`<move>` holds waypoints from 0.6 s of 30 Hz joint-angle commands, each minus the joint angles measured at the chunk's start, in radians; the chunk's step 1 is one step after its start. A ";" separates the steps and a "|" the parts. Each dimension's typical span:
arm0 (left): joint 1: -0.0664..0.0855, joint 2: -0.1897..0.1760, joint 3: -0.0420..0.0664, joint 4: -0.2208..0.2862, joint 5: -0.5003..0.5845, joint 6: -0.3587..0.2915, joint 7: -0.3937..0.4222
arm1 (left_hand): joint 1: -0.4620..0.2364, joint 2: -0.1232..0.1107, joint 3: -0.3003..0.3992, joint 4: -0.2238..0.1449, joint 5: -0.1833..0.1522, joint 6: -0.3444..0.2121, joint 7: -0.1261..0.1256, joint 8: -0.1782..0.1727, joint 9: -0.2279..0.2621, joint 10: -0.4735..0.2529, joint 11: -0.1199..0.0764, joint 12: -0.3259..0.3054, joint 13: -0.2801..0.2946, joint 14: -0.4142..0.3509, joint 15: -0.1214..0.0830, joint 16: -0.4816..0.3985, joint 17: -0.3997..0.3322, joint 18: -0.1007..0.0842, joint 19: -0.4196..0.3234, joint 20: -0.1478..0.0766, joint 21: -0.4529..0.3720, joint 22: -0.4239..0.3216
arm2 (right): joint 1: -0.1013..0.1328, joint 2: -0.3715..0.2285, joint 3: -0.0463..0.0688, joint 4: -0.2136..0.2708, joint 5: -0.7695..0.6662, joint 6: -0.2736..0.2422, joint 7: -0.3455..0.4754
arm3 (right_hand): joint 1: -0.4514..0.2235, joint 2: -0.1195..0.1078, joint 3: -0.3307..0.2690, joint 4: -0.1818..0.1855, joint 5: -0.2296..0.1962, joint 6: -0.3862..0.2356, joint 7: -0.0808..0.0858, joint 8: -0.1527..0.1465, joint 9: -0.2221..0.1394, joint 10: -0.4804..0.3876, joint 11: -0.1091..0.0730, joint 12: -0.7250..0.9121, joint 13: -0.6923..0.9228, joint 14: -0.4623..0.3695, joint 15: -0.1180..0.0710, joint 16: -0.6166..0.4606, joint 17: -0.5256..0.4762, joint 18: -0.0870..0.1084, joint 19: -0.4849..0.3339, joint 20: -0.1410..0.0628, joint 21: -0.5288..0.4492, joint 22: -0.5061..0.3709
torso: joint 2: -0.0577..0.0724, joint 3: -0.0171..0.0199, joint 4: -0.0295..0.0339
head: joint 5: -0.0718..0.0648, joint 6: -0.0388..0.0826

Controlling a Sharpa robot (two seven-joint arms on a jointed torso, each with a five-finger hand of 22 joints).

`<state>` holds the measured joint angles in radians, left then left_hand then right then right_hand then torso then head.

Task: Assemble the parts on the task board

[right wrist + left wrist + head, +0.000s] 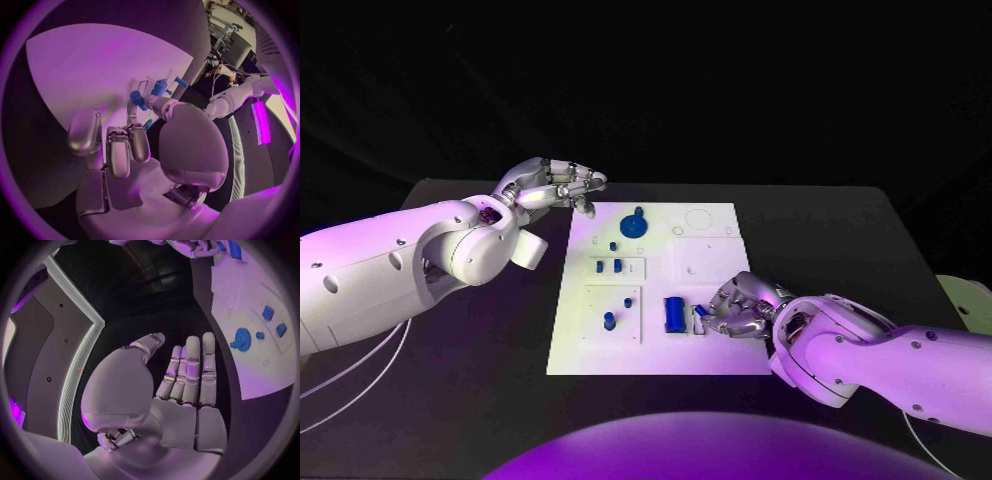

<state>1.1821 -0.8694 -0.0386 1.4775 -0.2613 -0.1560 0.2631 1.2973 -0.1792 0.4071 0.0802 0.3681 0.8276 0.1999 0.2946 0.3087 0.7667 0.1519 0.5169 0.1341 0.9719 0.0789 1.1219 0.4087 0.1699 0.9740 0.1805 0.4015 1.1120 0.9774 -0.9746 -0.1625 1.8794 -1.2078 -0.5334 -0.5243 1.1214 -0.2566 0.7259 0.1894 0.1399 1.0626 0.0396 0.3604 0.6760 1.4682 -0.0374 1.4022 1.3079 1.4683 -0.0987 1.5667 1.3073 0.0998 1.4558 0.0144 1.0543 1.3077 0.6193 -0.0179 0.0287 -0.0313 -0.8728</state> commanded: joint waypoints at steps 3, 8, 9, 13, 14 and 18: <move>0.000 0.003 0.001 0.003 0.005 0.013 0.002 | 0.001 0.010 0.001 0.004 -0.002 -0.007 -0.001 0.003 -0.001 -0.009 0.000 0.004 -0.001 -0.006 0.002 0.003 -0.001 0.008 0.007 0.002 -0.006 -0.002 | -0.001 0.015 0.000 -0.012 0.011 0.037 -0.017 | -0.042 0.003 -0.015 0.020 -0.017 0.025 -0.008 -0.005 0.003 0.033 -0.001 0.022 0.143 0.102 0.002 0.004 0.263 -0.010 0.006 -0.001 0.000 0.121 | 0.000 0.0005 0.0001 | 0.001 0.000; 0.000 0.003 0.001 0.003 0.005 0.014 0.001 | 0.001 0.010 0.001 0.004 -0.002 -0.007 -0.001 0.003 -0.001 -0.009 0.000 0.004 -0.001 -0.006 0.002 0.003 -0.001 0.008 0.007 0.002 -0.006 -0.002 | -0.001 0.023 0.000 -0.023 0.007 0.040 -0.022 | -0.065 0.001 -0.027 0.028 -0.036 0.030 -0.008 -0.009 -0.001 0.034 -0.002 0.024 0.146 0.102 0.002 0.004 0.263 -0.010 0.006 -0.001 0.001 0.122 | 0.000 0.0005 -0.0007 | 0.003 0.000; 0.000 0.003 0.001 0.003 0.005 0.015 0.001 | 0.001 0.010 0.001 0.004 -0.002 -0.007 -0.001 0.003 -0.001 -0.009 0.000 0.004 -0.001 -0.006 0.002 0.003 -0.001 0.008 0.007 0.002 -0.006 -0.002 | -0.001 0.024 0.000 -0.025 0.006 0.041 -0.022 | -0.068 0.000 -0.029 0.029 -0.038 0.030 -0.008 -0.010 -0.002 0.034 -0.001 0.024 0.146 0.102 0.002 0.004 0.263 -0.010 0.006 -0.001 0.000 0.122 | 0.000 0.0006 -0.0008 | 0.002 0.000; 0.000 0.004 0.001 0.001 0.005 0.016 0.000 | 0.003 0.010 0.000 0.004 0.000 -0.008 -0.001 0.003 -0.002 -0.010 0.001 0.005 -0.002 -0.006 0.001 0.003 -0.001 0.008 0.007 0.002 -0.006 -0.002 | -0.001 0.027 0.000 -0.028 0.006 0.048 -0.022 | -0.080 -0.006 -0.042 0.033 -0.044 0.033 -0.007 -0.013 -0.004 0.035 -0.001 0.027 0.148 0.102 0.002 0.004 0.263 -0.010 0.006 -0.001 -0.001 0.122 | 0.000 0.0009 -0.0018 | 0.004 0.000; 0.000 0.005 0.001 0.000 0.005 0.016 0.000 | 0.003 0.010 0.000 0.004 0.000 -0.008 -0.001 0.003 -0.002 -0.010 0.001 0.005 -0.002 -0.006 0.001 0.003 -0.001 0.008 0.007 0.002 -0.006 -0.002 | -0.001 0.028 0.000 -0.029 0.006 0.050 -0.022 | -0.084 -0.008 -0.048 0.035 -0.046 0.034 -0.007 -0.014 -0.005 0.035 -0.001 0.026 0.148 0.102 0.002 0.004 0.263 -0.010 0.006 -0.001 -0.002 0.122 | 0.001 0.0009 -0.0018 | 0.003 0.000; 0.000 0.006 0.001 0.000 0.005 0.017 -0.001 | 0.003 0.010 0.000 0.004 0.000 -0.008 -0.001 0.003 -0.002 -0.010 0.001 0.005 -0.002 -0.006 0.001 0.003 -0.001 0.008 0.007 0.002 -0.006 -0.002 | -0.001 0.029 0.000 -0.030 0.003 0.055 -0.022 | -0.089 -0.010 -0.055 0.037 -0.049 0.035 -0.007 -0.016 -0.007 0.035 -0.001 0.026 0.148 0.102 0.002 0.004 0.263 -0.010 0.006 -0.001 -0.003 0.122 | 0.000 0.0011 -0.0014 | 0.003 0.000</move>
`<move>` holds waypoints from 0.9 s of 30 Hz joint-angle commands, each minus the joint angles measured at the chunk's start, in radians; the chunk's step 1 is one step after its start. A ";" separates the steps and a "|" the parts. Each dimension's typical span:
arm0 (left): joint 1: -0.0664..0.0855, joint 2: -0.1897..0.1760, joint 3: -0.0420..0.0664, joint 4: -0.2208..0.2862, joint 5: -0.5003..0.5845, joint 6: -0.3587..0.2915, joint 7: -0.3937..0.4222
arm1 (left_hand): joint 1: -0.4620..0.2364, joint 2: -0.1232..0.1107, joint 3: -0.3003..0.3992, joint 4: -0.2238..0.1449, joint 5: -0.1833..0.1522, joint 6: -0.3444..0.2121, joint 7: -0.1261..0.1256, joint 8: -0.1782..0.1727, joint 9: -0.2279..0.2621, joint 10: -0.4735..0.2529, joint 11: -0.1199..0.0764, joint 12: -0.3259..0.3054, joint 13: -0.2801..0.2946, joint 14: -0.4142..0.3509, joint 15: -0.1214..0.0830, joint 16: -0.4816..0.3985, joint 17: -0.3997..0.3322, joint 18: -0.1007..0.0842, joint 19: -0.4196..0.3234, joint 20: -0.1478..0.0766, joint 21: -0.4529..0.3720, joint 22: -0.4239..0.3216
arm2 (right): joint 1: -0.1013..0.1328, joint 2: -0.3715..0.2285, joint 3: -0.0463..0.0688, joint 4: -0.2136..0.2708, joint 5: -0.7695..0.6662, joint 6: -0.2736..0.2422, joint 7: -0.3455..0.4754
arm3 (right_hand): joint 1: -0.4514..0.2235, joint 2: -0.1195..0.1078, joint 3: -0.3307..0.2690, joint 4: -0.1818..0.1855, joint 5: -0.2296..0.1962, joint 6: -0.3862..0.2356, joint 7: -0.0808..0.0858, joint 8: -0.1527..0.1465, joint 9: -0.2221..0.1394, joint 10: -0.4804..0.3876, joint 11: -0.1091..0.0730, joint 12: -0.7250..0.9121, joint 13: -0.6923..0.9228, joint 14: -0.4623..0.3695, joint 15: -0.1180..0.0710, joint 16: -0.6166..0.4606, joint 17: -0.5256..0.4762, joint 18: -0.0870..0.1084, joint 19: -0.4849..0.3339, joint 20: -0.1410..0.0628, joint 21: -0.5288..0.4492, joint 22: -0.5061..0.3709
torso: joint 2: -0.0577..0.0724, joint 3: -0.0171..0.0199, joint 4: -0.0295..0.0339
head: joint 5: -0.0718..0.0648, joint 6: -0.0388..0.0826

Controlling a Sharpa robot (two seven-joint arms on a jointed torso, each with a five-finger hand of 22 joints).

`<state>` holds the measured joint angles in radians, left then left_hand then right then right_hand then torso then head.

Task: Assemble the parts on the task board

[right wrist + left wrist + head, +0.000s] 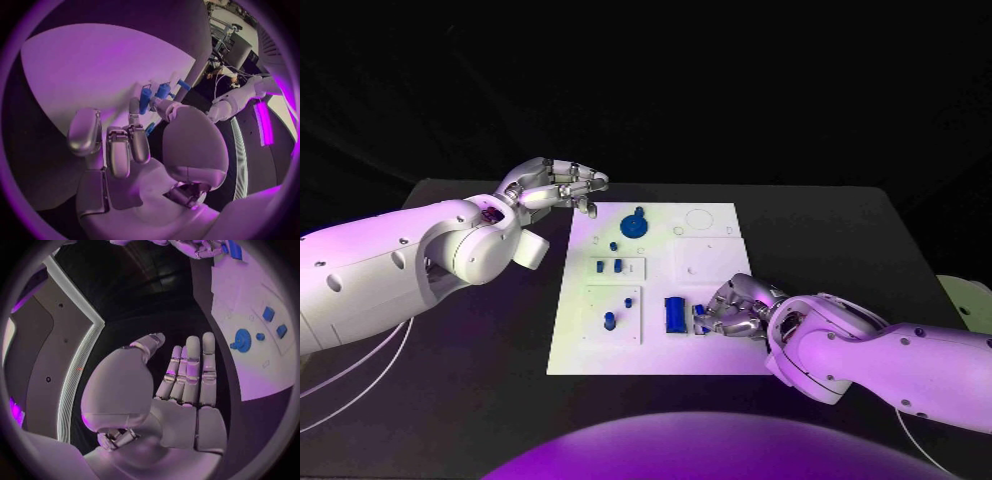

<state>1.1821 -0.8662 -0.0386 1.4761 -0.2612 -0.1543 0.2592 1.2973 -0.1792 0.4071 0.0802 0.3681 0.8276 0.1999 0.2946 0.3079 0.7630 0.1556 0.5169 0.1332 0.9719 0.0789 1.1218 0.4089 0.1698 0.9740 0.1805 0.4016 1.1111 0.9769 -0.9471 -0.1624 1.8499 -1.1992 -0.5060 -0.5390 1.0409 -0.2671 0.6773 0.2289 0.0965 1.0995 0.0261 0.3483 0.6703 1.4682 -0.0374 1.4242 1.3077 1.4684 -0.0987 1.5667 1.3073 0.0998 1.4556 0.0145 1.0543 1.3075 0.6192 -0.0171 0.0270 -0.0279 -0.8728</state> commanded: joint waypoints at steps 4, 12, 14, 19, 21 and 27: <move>0.000 0.004 0.001 0.000 0.005 0.015 0.003 | 0.003 0.010 0.000 0.004 0.000 -0.008 -0.001 0.003 -0.001 -0.006 -0.003 0.005 -0.001 -0.006 0.001 0.003 -0.002 0.008 0.007 0.002 -0.006 -0.001 | -0.001 0.004 0.000 -0.001 -0.012 0.027 -0.007 | -0.018 -0.002 -0.024 0.004 -0.016 0.000 0.007 -0.007 -0.004 0.034 0.000 0.002 0.147 0.102 0.003 0.004 0.263 -0.009 0.005 -0.001 -0.008 0.122 | 0.000 0.0009 0.0003 | -0.002 0.000; 0.000 0.004 0.001 0.000 0.005 0.015 0.002 | 0.003 0.010 0.000 0.004 0.000 -0.008 -0.001 0.003 -0.001 -0.006 -0.003 0.005 -0.001 -0.006 0.001 0.003 -0.002 0.008 0.007 0.002 -0.006 -0.001 | -0.001 0.008 0.000 0.001 -0.015 0.025 -0.005 | -0.031 0.001 -0.055 0.018 -0.032 0.004 0.008 -0.014 -0.009 0.032 0.001 -0.001 0.146 0.102 0.004 0.004 0.263 -0.009 0.005 0.000 -0.011 0.122 | 0.000 0.0003 0.0003 | -0.002 0.000; 0.000 0.004 0.001 0.000 0.005 0.015 0.002 | 0.003 0.010 0.000 0.004 0.000 -0.008 -0.001 0.003 -0.001 -0.006 -0.003 0.005 -0.001 -0.006 0.001 0.003 -0.002 0.008 0.007 0.002 -0.006 -0.001 | -0.001 0.007 0.000 0.002 -0.016 0.024 -0.004 | -0.032 0.001 -0.060 0.021 -0.033 0.004 0.008 -0.014 -0.010 0.032 0.001 -0.001 0.146 0.102 0.004 0.004 0.263 -0.009 0.005 0.000 -0.011 0.122 | 0.000 0.0004 0.0004 | -0.002 0.000; 0.000 0.004 0.001 0.000 0.005 0.014 0.001 | 0.003 0.009 -0.001 0.005 0.001 -0.010 0.000 0.002 -0.002 -0.008 -0.003 0.006 -0.001 -0.007 0.002 0.004 -0.002 0.008 0.008 0.002 -0.008 -0.001 | -0.001 0.006 0.000 0.004 -0.019 0.022 -0.004 | -0.039 0.002 -0.092 0.037 -0.041 0.007 0.009 -0.019 -0.013 0.032 0.002 -0.003 0.145 0.102 0.004 0.004 0.263 -0.009 0.005 0.001 -0.014 0.122 | 0.000 0.0004 0.0005 | -0.002 0.000; 0.000 0.004 0.001 0.000 0.005 0.014 0.000 | 0.003 0.009 -0.001 0.005 0.002 -0.011 0.000 0.002 -0.002 -0.008 -0.003 0.007 -0.001 -0.007 0.002 0.004 -0.002 0.008 0.008 0.002 -0.008 -0.001 | -0.001 0.006 0.000 0.004 -0.021 0.022 -0.004 | -0.040 0.004 -0.106 0.044 -0.043 0.009 0.009 -0.020 -0.015 0.032 0.002 -0.003 0.145 0.102 0.005 0.004 0.263 -0.009 0.005 0.001 -0.013 0.123 | 0.000 0.0003 0.0004 | -0.002 0.000; 0.000 0.004 0.001 0.000 0.005 0.014 -0.001 | 0.003 0.009 -0.002 0.006 0.002 -0.012 0.001 0.001 -0.002 -0.009 -0.003 0.007 -0.001 -0.007 0.002 0.004 -0.002 0.008 0.008 0.002 -0.008 -0.001 | -0.001 0.002 0.000 0.006 -0.025 0.023 -0.003 | -0.033 0.022 -0.182 0.059 -0.023 0.013 0.008 -0.026 -0.018 0.032 0.001 -0.004 0.146 0.102 0.005 0.004 0.263 -0.009 0.005 0.001 -0.017 0.124 | 0.000 -0.0001 0.0006 | -0.003 0.000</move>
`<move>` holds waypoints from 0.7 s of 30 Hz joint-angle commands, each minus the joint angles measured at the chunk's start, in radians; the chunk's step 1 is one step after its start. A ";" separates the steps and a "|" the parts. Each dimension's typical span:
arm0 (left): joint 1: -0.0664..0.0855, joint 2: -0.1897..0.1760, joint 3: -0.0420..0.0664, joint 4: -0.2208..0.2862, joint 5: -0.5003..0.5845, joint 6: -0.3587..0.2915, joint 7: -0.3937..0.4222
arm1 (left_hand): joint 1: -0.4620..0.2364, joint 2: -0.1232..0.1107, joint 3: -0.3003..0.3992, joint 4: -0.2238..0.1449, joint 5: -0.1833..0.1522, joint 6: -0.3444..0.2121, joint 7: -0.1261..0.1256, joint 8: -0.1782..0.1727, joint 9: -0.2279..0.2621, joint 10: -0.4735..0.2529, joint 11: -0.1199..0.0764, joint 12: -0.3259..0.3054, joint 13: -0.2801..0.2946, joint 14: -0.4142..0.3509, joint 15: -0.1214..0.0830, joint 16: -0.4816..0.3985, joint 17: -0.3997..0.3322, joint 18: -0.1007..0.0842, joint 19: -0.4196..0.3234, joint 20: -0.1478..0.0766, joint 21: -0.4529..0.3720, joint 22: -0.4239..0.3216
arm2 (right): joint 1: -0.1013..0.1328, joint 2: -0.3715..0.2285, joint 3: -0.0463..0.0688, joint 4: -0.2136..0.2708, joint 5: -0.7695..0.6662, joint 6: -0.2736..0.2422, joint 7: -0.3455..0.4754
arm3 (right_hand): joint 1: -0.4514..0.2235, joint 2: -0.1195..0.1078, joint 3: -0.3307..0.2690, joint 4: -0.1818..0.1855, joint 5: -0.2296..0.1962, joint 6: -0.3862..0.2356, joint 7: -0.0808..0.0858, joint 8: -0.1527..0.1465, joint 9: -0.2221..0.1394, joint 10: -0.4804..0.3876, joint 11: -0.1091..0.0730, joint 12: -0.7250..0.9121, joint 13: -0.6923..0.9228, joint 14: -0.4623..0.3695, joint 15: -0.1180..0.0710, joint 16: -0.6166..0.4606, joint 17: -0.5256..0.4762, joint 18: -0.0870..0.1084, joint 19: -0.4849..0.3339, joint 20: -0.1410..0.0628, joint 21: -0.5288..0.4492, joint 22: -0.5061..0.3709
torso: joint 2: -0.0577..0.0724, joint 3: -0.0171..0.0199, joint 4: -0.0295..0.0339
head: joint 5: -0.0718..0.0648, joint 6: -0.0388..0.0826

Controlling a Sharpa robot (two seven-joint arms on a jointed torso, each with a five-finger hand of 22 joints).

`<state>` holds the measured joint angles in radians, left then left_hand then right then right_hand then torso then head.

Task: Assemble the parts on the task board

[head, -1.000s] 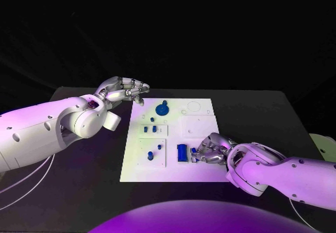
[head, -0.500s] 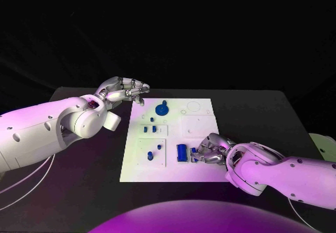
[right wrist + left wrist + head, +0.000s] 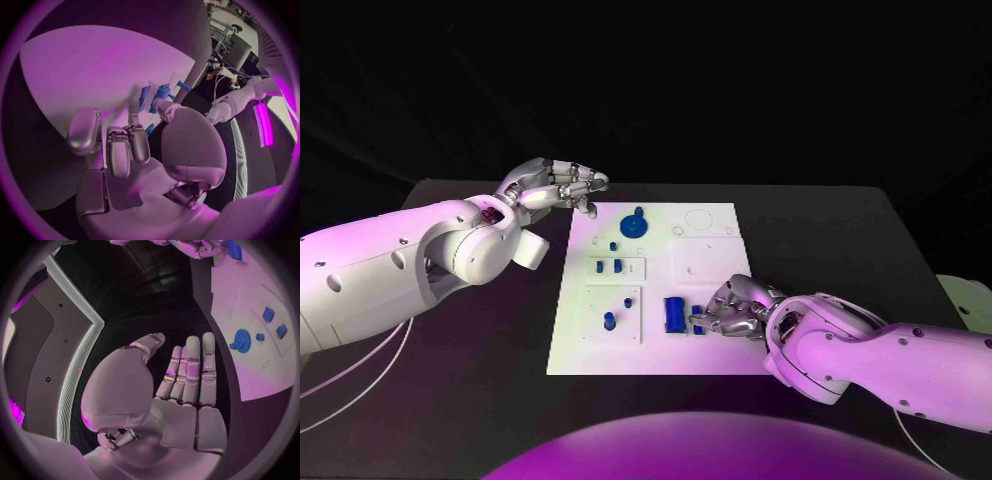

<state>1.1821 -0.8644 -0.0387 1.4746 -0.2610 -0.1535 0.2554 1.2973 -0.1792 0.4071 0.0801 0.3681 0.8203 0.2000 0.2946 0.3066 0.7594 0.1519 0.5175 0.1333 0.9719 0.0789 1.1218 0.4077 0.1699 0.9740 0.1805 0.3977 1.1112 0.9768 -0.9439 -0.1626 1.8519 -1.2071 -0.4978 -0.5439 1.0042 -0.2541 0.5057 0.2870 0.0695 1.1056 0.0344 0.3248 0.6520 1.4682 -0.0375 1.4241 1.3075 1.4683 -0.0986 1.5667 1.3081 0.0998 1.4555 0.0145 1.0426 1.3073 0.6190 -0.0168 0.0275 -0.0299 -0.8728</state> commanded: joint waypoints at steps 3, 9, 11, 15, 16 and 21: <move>0.000 0.002 0.001 0.002 0.005 0.013 0.003 | 0.003 0.009 -0.002 0.006 0.002 -0.005 0.001 0.001 -0.001 -0.005 0.001 0.006 -0.002 -0.007 0.002 0.004 -0.001 0.008 0.008 0.002 -0.004 -0.001 | -0.001 -0.006 0.000 0.008 -0.018 0.019 0.006 | 0.008 0.012 -0.019 0.001 0.007 0.008 0.000 -0.003 -0.001 0.031 0.001 -0.004 0.145 0.102 0.004 0.004 0.263 -0.008 0.006 0.001 -0.006 0.124 | 0.000 -0.0001 -0.0003 | 0.001 0.000; 0.000 0.000 0.001 0.002 0.005 0.012 0.003 | 0.003 0.009 -0.002 0.006 0.002 -0.005 0.001 0.001 -0.001 -0.005 0.001 0.006 -0.002 -0.007 0.002 0.004 -0.001 0.008 0.008 0.002 -0.004 -0.001 | -0.001 -0.014 0.000 0.012 -0.020 0.038 0.015 | 0.083 0.013 -0.025 -0.020 0.011 0.007 -0.003 -0.009 -0.004 0.031 -0.001 -0.005 0.146 0.102 0.002 0.004 0.263 -0.009 0.006 0.000 -0.006 0.126 | 0.000 0.0001 0.0000 | 0.002 0.000; 0.000 0.000 0.001 0.002 0.005 0.012 0.003 | 0.003 0.009 -0.002 0.006 0.002 -0.005 0.001 0.001 -0.001 -0.005 0.001 0.006 -0.002 -0.007 0.002 0.004 -0.001 0.008 0.008 0.002 -0.004 -0.001 | -0.001 -0.015 0.000 0.011 -0.025 0.045 0.017 | 0.115 0.008 -0.022 -0.030 0.001 0.007 -0.003 -0.012 -0.006 0.030 -0.002 -0.006 0.145 0.102 0.002 0.004 0.263 -0.008 0.006 -0.001 -0.008 0.126 | 0.000 0.0004 -0.0003 | 0.002 0.000; 0.000 0.000 0.001 0.002 0.005 0.013 0.004 | 0.003 0.009 -0.002 0.006 0.002 -0.005 0.001 0.001 -0.001 -0.005 0.001 0.006 -0.002 -0.007 0.002 0.004 -0.001 0.008 0.008 0.002 -0.004 -0.001 | -0.001 -0.014 0.000 0.005 -0.046 0.052 0.017 | 0.178 -0.003 -0.014 -0.057 -0.015 0.010 -0.005 -0.014 -0.007 0.030 -0.003 -0.007 0.145 0.102 0.001 0.004 0.263 -0.009 0.007 -0.002 -0.007 0.128 | 0.000 0.0000 -0.0003 | 0.001 0.000; 0.000 0.001 0.001 0.002 0.005 0.013 0.004 | 0.003 0.009 -0.002 0.006 0.002 -0.005 0.001 0.001 -0.001 -0.005 0.001 0.006 -0.002 -0.007 0.002 0.004 -0.001 0.008 0.008 0.002 -0.004 -0.001 | -0.001 -0.013 0.000 0.002 -0.053 0.052 0.015 | 0.190 -0.004 -0.013 -0.063 -0.016 0.010 -0.006 -0.015 -0.008 0.030 -0.004 -0.008 0.145 0.102 0.000 0.004 0.263 -0.009 0.007 -0.002 -0.007 0.128 | 0.000 0.0000 0.0002 | 0.001 0.000; 0.000 0.001 0.001 0.002 0.005 0.013 0.005 | 0.004 0.010 -0.002 0.007 0.003 -0.006 0.001 0.001 -0.002 -0.006 0.001 0.008 -0.002 -0.007 0.002 0.005 -0.001 0.008 0.008 0.002 -0.005 -0.001 | -0.001 -0.007 0.000 -0.007 -0.079 0.046 0.007 | 0.215 -0.004 -0.008 -0.074 -0.016 0.013 -0.007 -0.016 -0.009 0.031 -0.005 -0.006 0.146 0.102 -0.001 0.004 0.263 -0.009 0.007 -0.003 -0.009 0.128 | 0.000 0.0000 0.0004 | 0.002 0.000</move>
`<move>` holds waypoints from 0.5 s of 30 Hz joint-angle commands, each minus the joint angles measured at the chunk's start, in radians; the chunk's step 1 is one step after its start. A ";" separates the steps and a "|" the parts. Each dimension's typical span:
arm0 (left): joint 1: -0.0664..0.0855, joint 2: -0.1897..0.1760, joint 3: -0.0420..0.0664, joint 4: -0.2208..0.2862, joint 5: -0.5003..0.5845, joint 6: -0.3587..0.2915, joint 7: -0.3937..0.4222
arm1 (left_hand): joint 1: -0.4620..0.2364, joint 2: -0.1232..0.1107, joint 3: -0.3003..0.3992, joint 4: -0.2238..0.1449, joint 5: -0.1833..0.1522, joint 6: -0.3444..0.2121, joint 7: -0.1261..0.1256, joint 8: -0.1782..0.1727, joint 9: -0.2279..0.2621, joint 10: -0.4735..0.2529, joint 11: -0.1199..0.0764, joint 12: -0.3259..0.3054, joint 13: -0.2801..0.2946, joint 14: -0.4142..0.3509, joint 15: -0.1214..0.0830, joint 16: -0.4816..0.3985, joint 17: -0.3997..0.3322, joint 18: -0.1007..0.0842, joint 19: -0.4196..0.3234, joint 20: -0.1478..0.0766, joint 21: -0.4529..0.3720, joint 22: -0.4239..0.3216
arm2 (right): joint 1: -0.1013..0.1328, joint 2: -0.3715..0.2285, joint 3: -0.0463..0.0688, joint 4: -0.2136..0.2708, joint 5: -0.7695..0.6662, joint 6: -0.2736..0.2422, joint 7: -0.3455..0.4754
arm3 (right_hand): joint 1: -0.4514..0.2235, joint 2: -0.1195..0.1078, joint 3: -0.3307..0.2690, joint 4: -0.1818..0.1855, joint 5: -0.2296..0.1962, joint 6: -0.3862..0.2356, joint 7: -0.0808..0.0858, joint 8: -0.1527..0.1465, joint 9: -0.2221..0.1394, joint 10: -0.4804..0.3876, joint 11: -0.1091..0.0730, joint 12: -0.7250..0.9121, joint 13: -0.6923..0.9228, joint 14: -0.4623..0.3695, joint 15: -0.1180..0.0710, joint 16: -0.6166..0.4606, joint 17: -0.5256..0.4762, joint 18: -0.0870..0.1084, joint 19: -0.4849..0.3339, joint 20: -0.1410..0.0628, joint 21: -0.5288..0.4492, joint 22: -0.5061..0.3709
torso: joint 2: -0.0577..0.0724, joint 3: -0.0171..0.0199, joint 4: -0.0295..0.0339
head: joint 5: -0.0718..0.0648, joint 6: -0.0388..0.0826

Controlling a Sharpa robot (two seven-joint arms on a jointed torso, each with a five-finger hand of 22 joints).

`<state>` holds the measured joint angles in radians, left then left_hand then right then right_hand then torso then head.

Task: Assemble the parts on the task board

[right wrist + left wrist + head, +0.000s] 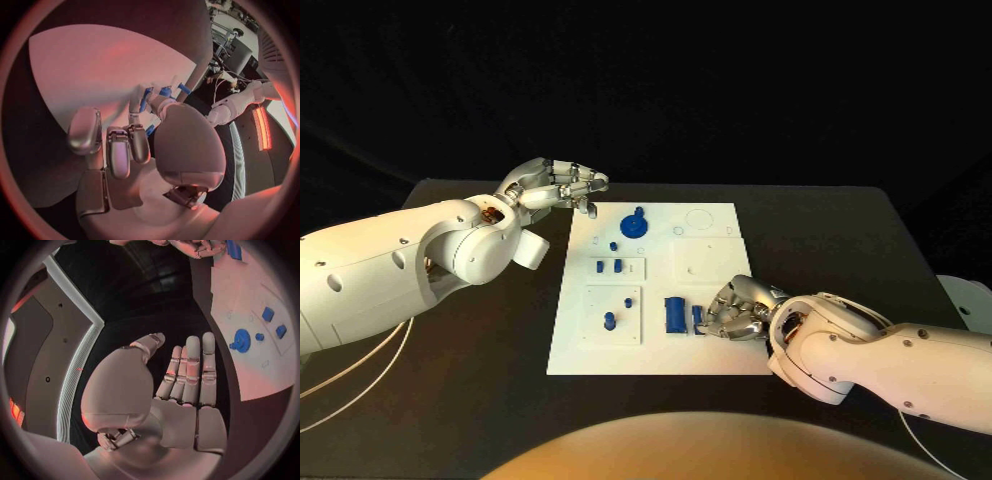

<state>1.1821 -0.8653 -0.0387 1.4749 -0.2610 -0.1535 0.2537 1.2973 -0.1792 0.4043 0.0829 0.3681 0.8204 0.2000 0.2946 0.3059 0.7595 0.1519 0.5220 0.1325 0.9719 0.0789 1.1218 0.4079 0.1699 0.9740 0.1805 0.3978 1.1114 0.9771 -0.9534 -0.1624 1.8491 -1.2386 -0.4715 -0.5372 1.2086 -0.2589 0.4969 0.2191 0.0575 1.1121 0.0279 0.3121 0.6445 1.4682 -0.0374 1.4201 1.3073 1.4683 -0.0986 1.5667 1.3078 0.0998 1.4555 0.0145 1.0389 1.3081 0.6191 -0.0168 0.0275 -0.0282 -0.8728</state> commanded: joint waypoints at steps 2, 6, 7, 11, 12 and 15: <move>0.000 0.002 0.001 0.002 0.005 0.012 0.007 | 0.004 0.010 0.001 0.004 0.003 -0.006 0.001 0.001 -0.001 -0.006 0.001 0.003 -0.001 -0.007 0.002 0.005 -0.002 0.008 0.008 0.002 -0.005 -0.001 | -0.001 0.004 0.000 -0.006 -0.052 0.016 -0.001 | 0.011 0.001 0.001 -0.007 -0.004 0.007 -0.001 -0.003 -0.001 0.031 -0.005 -0.002 0.147 0.102 -0.001 0.004 0.263 -0.009 0.007 -0.003 -0.005 0.127 | 0.000 -0.0002 0.0009 | -0.001 0.000; 0.000 0.002 0.001 0.001 0.005 0.012 0.007 | 0.004 0.010 0.001 0.004 0.003 -0.006 0.001 0.001 -0.001 -0.006 0.001 0.003 -0.001 -0.007 0.002 0.005 -0.002 0.008 0.008 0.002 -0.005 -0.001 | -0.001 0.003 0.000 -0.001 -0.061 0.004 -0.002 | -0.009 0.007 -0.005 0.014 -0.003 0.009 0.003 -0.006 -0.004 0.032 -0.002 -0.001 0.147 0.102 0.001 0.004 0.263 -0.009 0.007 -0.002 -0.007 0.128 | 0.000 -0.0001 0.0001 | -0.001 0.000; 0.000 0.002 0.001 0.001 0.005 0.012 0.007 | 0.004 0.010 0.001 0.004 0.003 -0.006 0.001 0.001 -0.001 -0.006 0.001 0.003 -0.001 -0.007 0.002 0.005 -0.002 0.008 0.008 0.002 -0.005 -0.001 | -0.001 -0.001 0.000 0.003 -0.062 -0.001 0.000 | -0.025 0.008 -0.013 0.031 -0.002 0.010 0.004 -0.007 -0.005 0.032 -0.001 -0.002 0.147 0.102 0.002 0.004 0.263 -0.009 0.007 -0.002 -0.007 0.128 | -0.001 -0.0005 0.0000 | -0.003 0.000; 0.000 0.003 0.001 0.000 0.005 0.011 0.008 | 0.004 0.010 0.001 0.004 0.003 -0.006 0.001 0.001 -0.001 -0.006 0.001 0.003 -0.001 -0.007 0.002 0.005 -0.002 0.008 0.008 0.002 -0.005 -0.001 | 0.000 -0.019 0.000 0.022 -0.060 -0.020 0.019 | -0.057 0.003 -0.040 0.066 -0.001 0.012 0.006 -0.009 -0.006 0.031 0.001 -0.004 0.146 0.102 0.004 0.004 0.263 -0.008 0.007 0.000 -0.011 0.128 | -0.002 -0.0024 -0.0007 | 0.000 0.000; 0.000 0.003 0.001 -0.001 0.005 0.011 0.009 | 0.004 0.010 0.001 0.004 0.003 -0.006 0.001 0.001 -0.001 -0.006 0.001 0.003 -0.001 -0.007 0.002 0.005 -0.002 0.008 0.008 0.002 -0.005 -0.001 | 0.002 -0.024 0.000 0.026 -0.055 -0.026 0.028 | -0.067 0.001 -0.050 0.071 -0.002 0.012 0.007 -0.010 -0.006 0.031 0.001 -0.004 0.146 0.102 0.004 0.004 0.263 -0.008 0.006 0.000 -0.015 0.127 | -0.003 -0.0022 -0.0008 | -0.001 0.000; 0.000 0.005 0.000 -0.003 0.007 0.008 0.012 | 0.004 0.010 0.000 0.005 0.003 -0.006 0.001 0.002 -0.001 -0.006 0.001 0.004 -0.001 -0.007 0.002 0.005 -0.002 0.008 0.009 0.002 -0.006 -0.001 | 0.019 -0.042 0.001 0.039 -0.011 -0.051 0.099 | -0.089 0.002 -0.075 0.072 0.000 0.005 0.010 -0.015 -0.008 0.021 0.004 -0.025 0.130 0.101 0.006 0.001 0.255 -0.005 0.002 0.002 -0.033 0.123 | -0.005 -0.0014 -0.0004 | -0.003 0.000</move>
<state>1.1818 -0.8635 -0.0390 1.4721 -0.2611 -0.1537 0.2541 1.3016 -0.1749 0.4043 0.0829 0.3681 0.8204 0.2000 0.2946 0.3059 0.7595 0.1519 0.5220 0.1325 0.9719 0.0789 1.1218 0.4068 0.1698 0.9777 0.1842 0.3978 1.1114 0.9881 -0.9903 -0.1629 1.8819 -1.2733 -0.4880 -0.5191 1.1277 -0.2565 0.4273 0.2916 0.0575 1.1167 0.0339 0.3004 0.6374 1.4682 -0.0374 1.4010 1.3078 1.4683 -0.0986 1.5667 1.3077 0.0997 1.4555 0.0145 1.0097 1.3079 0.6162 -0.0182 0.0274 -0.0294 -0.8728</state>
